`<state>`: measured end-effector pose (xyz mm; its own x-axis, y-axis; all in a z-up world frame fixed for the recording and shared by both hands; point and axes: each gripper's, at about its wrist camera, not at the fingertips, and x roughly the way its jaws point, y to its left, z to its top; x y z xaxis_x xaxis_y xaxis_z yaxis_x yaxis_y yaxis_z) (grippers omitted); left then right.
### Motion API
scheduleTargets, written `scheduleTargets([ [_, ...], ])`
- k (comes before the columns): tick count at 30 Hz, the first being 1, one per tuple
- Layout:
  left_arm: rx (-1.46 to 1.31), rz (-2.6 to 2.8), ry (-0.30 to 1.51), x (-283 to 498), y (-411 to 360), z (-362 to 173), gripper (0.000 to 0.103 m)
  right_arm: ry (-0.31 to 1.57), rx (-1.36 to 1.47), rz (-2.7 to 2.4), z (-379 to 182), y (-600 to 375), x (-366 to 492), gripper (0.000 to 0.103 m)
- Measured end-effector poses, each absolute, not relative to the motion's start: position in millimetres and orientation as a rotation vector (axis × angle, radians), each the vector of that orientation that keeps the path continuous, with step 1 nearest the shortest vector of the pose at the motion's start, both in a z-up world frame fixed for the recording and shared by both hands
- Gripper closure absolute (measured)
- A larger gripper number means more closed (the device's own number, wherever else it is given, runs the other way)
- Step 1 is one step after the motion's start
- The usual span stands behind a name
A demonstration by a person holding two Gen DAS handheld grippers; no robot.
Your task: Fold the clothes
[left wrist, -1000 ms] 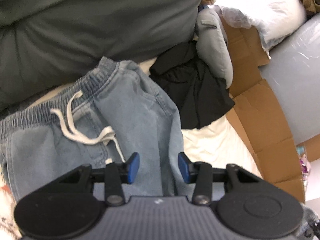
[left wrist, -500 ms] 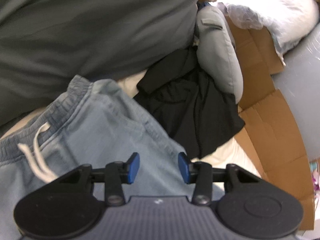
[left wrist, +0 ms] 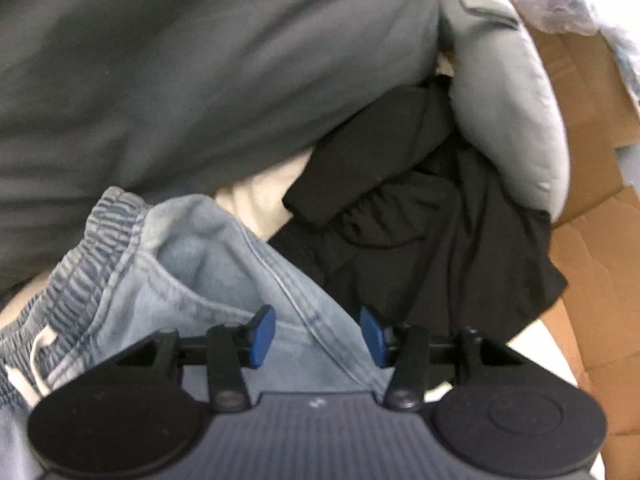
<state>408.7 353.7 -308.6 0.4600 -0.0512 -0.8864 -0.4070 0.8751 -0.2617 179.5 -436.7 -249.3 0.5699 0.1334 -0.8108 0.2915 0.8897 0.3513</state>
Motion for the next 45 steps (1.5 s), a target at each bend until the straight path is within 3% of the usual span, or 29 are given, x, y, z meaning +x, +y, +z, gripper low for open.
scheduleTargets([
  [7,-0.423,0.225,1.118,420.3,349.1,-338.1,0.053,0.993,0.397,-0.134,-311.1,-442.1,191.6,0.101],
  [13,-0.38,0.207,1.135,422.0,349.6,-347.0,0.068,0.981,0.319,-0.151,-379.5,-432.6,200.9,0.101],
  [16,-0.393,0.203,1.14,422.0,352.5,-348.3,0.069,0.973,0.327,-0.115,-388.0,-428.3,210.3,0.097],
  [18,-0.391,0.198,1.145,422.0,352.6,-349.8,0.07,0.98,0.284,-0.103,-388.5,-423.3,215.6,0.088],
  [20,-0.388,0.193,1.157,422.7,352.8,-351.5,0.069,0.984,0.235,-0.092,-389.6,-418.3,219.9,0.062],
  [22,-0.405,0.2,1.168,423.5,354.4,-352.3,0.069,0.987,0.205,-0.095,-393.5,-416.6,224.6,0.058],
  [30,-0.402,0.224,1.184,429.1,352.4,-350.7,0.08,0.993,0.271,-0.111,-413.4,-428.8,249.1,0.058],
  [31,-0.41,0.225,1.18,429.3,352.9,-347.9,0.083,0.993,0.285,-0.106,-416.3,-429.9,251.4,0.061],
  [33,-0.418,0.221,1.168,429.2,353.5,-341.0,0.084,0.988,0.275,-0.097,-417.9,-429.9,253.7,0.077],
  [34,-0.419,0.212,1.158,428.2,353.9,-336.1,0.085,0.984,0.261,-0.093,-418.1,-429.2,254.8,0.091],
  [40,-0.456,0.206,1.093,424.5,361.9,-319.3,0.092,0.902,0.268,-0.105,-405.5,-430.5,251.2,0.096],
  [42,-0.465,0.219,1.078,423.0,362.1,-320.4,0.1,0.881,0.263,-0.113,-400.7,-430.2,252.2,0.096],
  [45,-0.483,0.228,1.063,420.3,363.1,-324.3,0.1,0.851,0.251,-0.125,-393.7,-430.0,255.0,0.097],
])
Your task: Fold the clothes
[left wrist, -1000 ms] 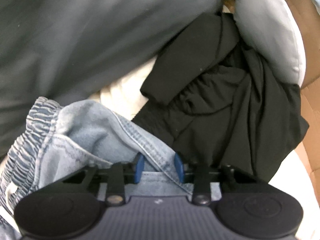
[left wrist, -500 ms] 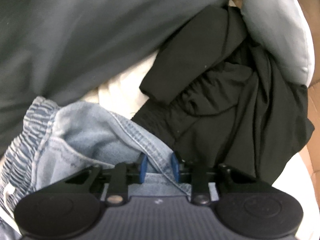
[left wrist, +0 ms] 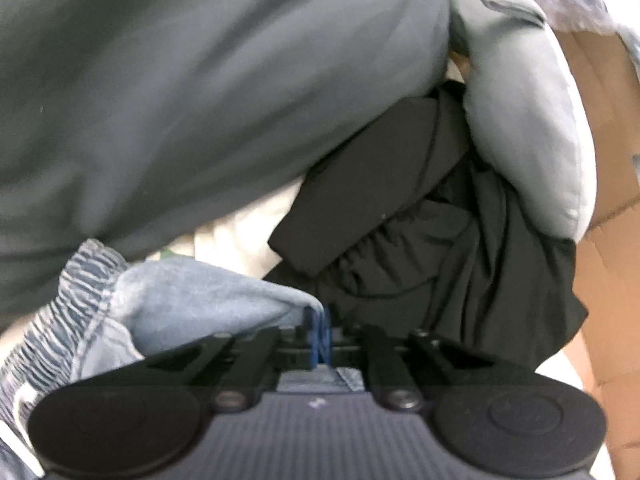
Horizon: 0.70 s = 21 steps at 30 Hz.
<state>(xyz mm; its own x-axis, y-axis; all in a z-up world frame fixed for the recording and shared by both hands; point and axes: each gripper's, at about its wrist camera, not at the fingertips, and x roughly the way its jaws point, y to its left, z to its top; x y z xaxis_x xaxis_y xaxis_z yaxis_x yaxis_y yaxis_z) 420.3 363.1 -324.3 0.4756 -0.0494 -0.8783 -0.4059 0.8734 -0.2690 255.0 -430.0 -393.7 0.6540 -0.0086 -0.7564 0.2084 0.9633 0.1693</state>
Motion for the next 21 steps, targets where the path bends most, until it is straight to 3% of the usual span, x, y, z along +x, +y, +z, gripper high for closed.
scheduleTargets([
  [9,-0.477,0.235,1.097,414.5,357.0,-321.7,0.093,0.877,0.218,-0.175,-396.2,-431.0,275.2,0.097],
  [14,-0.5,0.183,1.101,403.9,347.4,-302.9,0.061,0.917,0.194,-0.194,-412.9,-424.6,281.7,0.097],
  [16,-0.54,0.17,1.104,400.3,343.1,-300.6,0.055,0.919,0.202,-0.193,-413.7,-425.8,282.0,0.097],
  [21,-0.623,0.138,1.124,396.5,325.1,-303.8,0.057,0.922,0.19,-0.182,-414.1,-425.6,279.9,0.097],
])
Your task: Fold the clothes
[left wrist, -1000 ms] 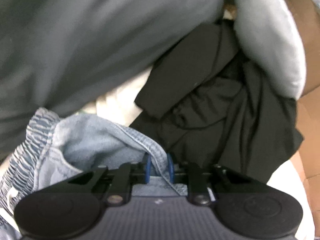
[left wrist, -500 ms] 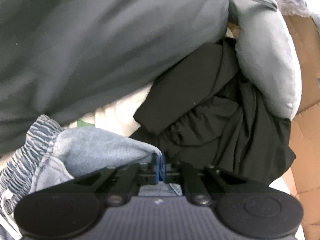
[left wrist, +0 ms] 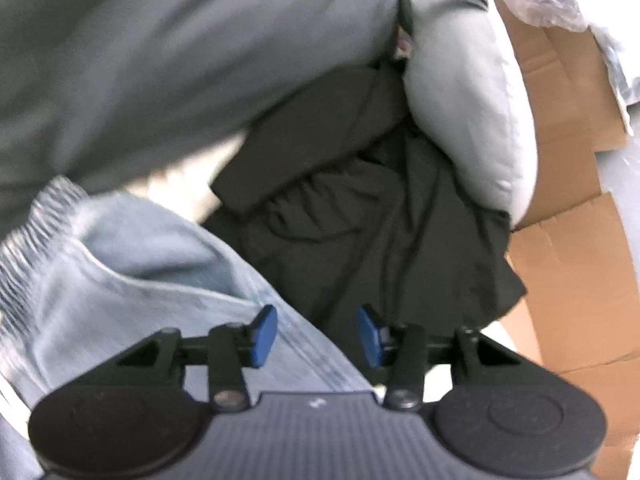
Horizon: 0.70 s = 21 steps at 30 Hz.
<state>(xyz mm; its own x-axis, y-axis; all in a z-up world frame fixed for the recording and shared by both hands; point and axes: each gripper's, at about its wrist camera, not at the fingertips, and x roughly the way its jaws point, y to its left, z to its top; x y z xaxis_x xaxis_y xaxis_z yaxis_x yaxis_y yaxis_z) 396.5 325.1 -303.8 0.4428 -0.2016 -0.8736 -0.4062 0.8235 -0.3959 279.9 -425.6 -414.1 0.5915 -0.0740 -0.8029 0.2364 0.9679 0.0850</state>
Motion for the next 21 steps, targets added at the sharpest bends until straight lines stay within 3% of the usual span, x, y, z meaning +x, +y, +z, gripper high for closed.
scheduleTargets([
  [7,-0.615,0.226,1.231,398.8,307.6,-326.9,0.056,0.921,0.176,-0.166,-414.0,-426.5,280.7,0.096],
  [14,-0.699,0.294,1.227,400.0,312.0,-353.4,0.055,0.934,0.169,-0.156,-417.1,-426.8,283.8,0.096],
  [15,-0.716,0.306,1.223,399.7,313.1,-357.6,0.057,0.936,0.168,-0.154,-417.0,-426.8,284.1,0.096],
  [17,-0.723,0.327,1.213,398.8,313.4,-358.9,0.076,0.93,0.164,-0.151,-415.6,-426.9,283.6,0.096],
  [18,-0.725,0.329,1.208,397.7,313.7,-357.6,0.08,0.917,0.163,-0.149,-413.8,-426.9,282.3,0.096],
  [21,-0.731,0.318,1.184,393.4,315.7,-351.0,0.087,0.88,0.147,-0.147,-407.3,-424.8,278.2,0.096],
])
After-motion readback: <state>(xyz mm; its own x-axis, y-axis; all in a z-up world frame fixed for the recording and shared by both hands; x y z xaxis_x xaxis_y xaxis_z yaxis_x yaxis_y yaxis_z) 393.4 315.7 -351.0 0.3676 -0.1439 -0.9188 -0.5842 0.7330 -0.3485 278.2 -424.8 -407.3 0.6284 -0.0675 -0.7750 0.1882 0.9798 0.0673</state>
